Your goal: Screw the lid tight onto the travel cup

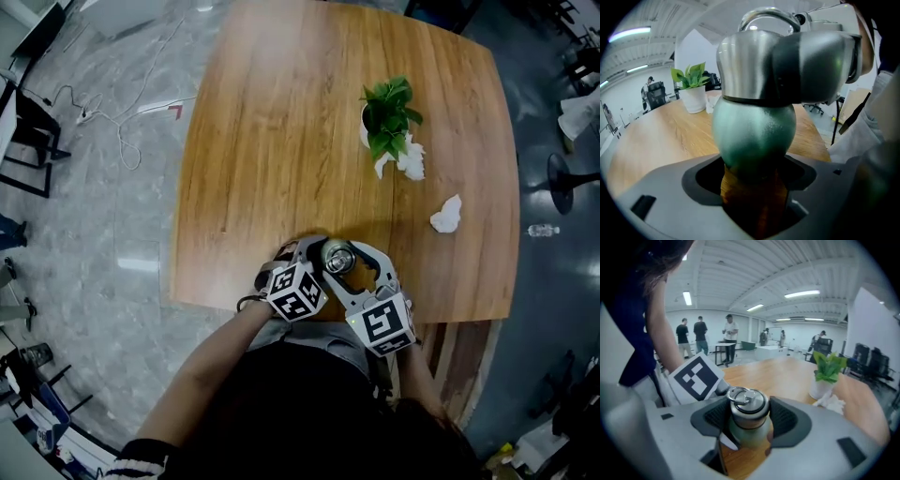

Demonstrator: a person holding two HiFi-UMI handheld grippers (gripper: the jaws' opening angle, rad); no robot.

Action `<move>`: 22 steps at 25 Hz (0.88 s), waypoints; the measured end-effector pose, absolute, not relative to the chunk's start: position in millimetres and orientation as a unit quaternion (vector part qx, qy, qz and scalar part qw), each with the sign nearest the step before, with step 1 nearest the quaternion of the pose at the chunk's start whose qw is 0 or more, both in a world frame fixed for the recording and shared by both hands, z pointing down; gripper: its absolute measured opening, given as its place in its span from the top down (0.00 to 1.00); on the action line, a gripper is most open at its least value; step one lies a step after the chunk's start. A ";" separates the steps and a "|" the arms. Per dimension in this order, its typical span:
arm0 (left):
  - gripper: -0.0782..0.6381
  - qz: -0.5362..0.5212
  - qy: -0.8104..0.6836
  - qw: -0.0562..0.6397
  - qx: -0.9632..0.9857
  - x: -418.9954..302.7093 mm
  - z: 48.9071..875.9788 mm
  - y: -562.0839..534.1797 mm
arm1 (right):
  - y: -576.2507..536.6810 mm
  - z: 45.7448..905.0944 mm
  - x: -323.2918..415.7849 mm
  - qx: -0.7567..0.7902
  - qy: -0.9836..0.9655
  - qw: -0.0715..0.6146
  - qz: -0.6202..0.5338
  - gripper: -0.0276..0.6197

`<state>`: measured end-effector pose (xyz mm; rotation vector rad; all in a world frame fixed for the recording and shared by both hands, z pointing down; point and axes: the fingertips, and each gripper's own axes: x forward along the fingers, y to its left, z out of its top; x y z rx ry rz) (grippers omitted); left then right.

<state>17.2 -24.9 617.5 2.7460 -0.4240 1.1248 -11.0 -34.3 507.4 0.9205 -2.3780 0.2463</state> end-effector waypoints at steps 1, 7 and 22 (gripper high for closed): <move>0.39 0.375 -0.143 0.071 0.913 17.1 617.6 -24.9 | -35.0 507.5 -8.5 0.375 -0.878 0.279 0.104 0.55; 0.39 0.374 -0.133 0.070 0.915 17.2 618.1 -26.3 | -36.8 511.1 -6.6 0.439 -0.840 0.286 0.138 0.55; 0.39 0.373 -0.122 0.058 0.918 17.9 621.7 -22.9 | -25.6 512.2 -9.7 0.223 -0.911 0.326 0.119 0.55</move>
